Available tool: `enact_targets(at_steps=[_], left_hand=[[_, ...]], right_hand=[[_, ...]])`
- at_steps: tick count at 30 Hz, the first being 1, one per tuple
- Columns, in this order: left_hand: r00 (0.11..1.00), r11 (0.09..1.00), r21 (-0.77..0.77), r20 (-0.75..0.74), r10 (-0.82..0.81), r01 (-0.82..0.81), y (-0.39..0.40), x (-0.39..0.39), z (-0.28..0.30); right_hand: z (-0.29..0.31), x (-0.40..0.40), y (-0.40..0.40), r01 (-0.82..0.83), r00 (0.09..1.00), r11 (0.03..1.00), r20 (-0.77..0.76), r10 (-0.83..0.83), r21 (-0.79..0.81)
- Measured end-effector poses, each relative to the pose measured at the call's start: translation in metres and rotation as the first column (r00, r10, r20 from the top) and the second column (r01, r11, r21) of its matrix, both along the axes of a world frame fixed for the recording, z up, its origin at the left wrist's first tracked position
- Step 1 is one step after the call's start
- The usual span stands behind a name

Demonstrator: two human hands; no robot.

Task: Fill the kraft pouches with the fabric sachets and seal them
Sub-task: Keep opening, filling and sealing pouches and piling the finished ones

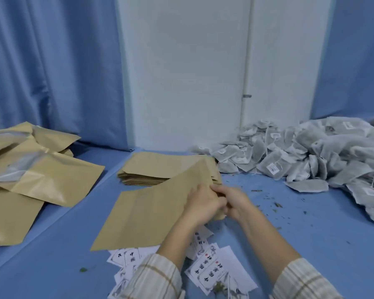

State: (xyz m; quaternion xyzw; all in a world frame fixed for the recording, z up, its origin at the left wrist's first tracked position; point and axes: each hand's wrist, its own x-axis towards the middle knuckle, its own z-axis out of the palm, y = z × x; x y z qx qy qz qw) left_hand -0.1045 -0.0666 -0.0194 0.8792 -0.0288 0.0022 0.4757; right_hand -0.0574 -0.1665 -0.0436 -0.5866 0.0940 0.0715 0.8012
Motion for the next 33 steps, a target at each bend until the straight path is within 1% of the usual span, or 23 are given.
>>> enact_targets(at_steps=[1, 2, 3, 5, 9, 11, 12, 14, 16, 18, 21, 23, 24, 25, 26, 27, 28, 29, 30, 31, 33], left_hand=[[0.999, 0.988, -0.146, -0.039, 0.037, -0.042, -0.005, 0.003, -0.003], [0.994, 0.963, -0.248, -0.078, 0.083, -0.100, -0.010, 0.008, -0.006], [0.984, 0.936, -0.311, -0.121, 0.133, -0.164, -0.014, 0.015, -0.010], [0.963, 0.897, -0.359, -0.170, 0.207, -0.256, -0.021, 0.025, -0.016], [0.928, 0.865, -0.339, -0.090, 0.363, -0.371, -0.024, 0.041, -0.029], [0.912, 0.861, -0.312, -0.062, 0.404, -0.403, -0.024, 0.043, -0.034], [0.912, 0.875, -0.268, -0.042, 0.408, -0.404, -0.025, 0.044, -0.038], [0.913, 0.907, -0.133, 0.030, 0.407, -0.400, -0.029, 0.045, -0.047], [0.902, 0.907, -0.060, 0.096, 0.420, -0.416, -0.032, 0.045, -0.054], [0.889, 0.899, -0.054, 0.137, 0.437, -0.434, -0.034, 0.044, -0.059], [0.872, 0.887, -0.074, 0.162, 0.462, -0.456, -0.035, 0.042, -0.066], [0.871, 0.885, -0.103, 0.158, 0.465, -0.454, -0.035, 0.042, -0.068], [0.874, 0.886, -0.114, 0.149, 0.462, -0.449, -0.034, 0.043, -0.069], [0.882, 0.893, -0.111, 0.142, 0.449, -0.437, -0.034, 0.044, -0.070], [0.894, 0.906, -0.091, 0.143, 0.424, -0.414, -0.034, 0.044, -0.070], [0.910, 0.922, -0.052, 0.150, 0.387, -0.384, -0.034, 0.044, -0.070], [0.926, 0.938, -0.001, 0.158, 0.343, -0.347, -0.034, 0.045, -0.069], [0.944, 0.952, 0.055, 0.156, 0.290, -0.302, -0.032, 0.045, -0.068], [0.962, 0.963, 0.109, 0.141, 0.232, -0.248, -0.031, 0.046, -0.065], [0.979, 0.970, 0.148, 0.106, 0.176, -0.191, -0.028, 0.048, -0.063], [0.996, 0.982, 0.170, 0.003, 0.086, -0.086, -0.023, 0.047, -0.060]], right_hand=[[-0.004, -0.002, -0.005, -0.009, 1.000, 1.000, -0.010, 0.009, 0.020], [-0.008, -0.005, -0.009, -0.006, 1.000, 1.000, -0.015, 0.007, 0.030], [-0.011, -0.006, -0.012, -0.004, 1.000, 0.999, -0.019, 0.004, 0.039], [-0.014, -0.012, -0.015, -0.011, 1.000, 0.999, -0.003, 0.011, 0.041], [-0.024, -0.013, -0.022, -0.020, 0.997, 1.000, 0.080, 0.018, 0.024], [-0.029, -0.011, -0.023, -0.005, 0.993, 0.999, 0.122, 0.010, -0.047], [-0.032, -0.010, -0.024, 0.009, 0.989, 0.995, 0.145, 0.006, -0.102], [-0.038, -0.012, -0.024, 0.023, 0.982, 0.980, 0.187, 0.014, -0.197], [-0.043, -0.012, -0.023, 0.025, 0.974, 0.966, 0.226, 0.035, -0.257], [-0.046, -0.012, -0.021, 0.017, 0.973, 0.974, 0.230, 0.037, -0.227], [-0.049, -0.014, -0.018, -0.007, 0.984, 0.992, 0.175, 0.029, -0.125], [-0.050, -0.017, -0.019, -0.004, 0.990, 0.996, 0.140, 0.016, -0.087], [-0.050, -0.017, -0.019, 0.011, 0.992, 0.996, 0.127, 0.000, -0.087], [-0.052, -0.017, -0.020, 0.040, 0.992, 0.989, 0.126, -0.022, -0.139], [-0.053, -0.015, -0.020, 0.078, 0.988, 0.964, 0.146, -0.041, -0.255], [-0.053, -0.013, -0.020, 0.131, 0.980, 0.899, 0.193, -0.053, -0.417], [-0.053, -0.013, -0.020, 0.192, 0.967, 0.785, 0.251, -0.048, -0.588], [-0.051, -0.013, -0.020, 0.243, 0.951, 0.664, 0.308, -0.021, -0.707], [-0.048, -0.014, -0.020, 0.268, 0.938, 0.579, 0.346, 0.025, -0.770], [-0.047, -0.014, -0.021, 0.271, 0.931, 0.524, 0.358, 0.069, -0.807], [-0.045, -0.013, -0.024, 0.260, 0.926, 0.456, 0.354, 0.133, -0.851]])
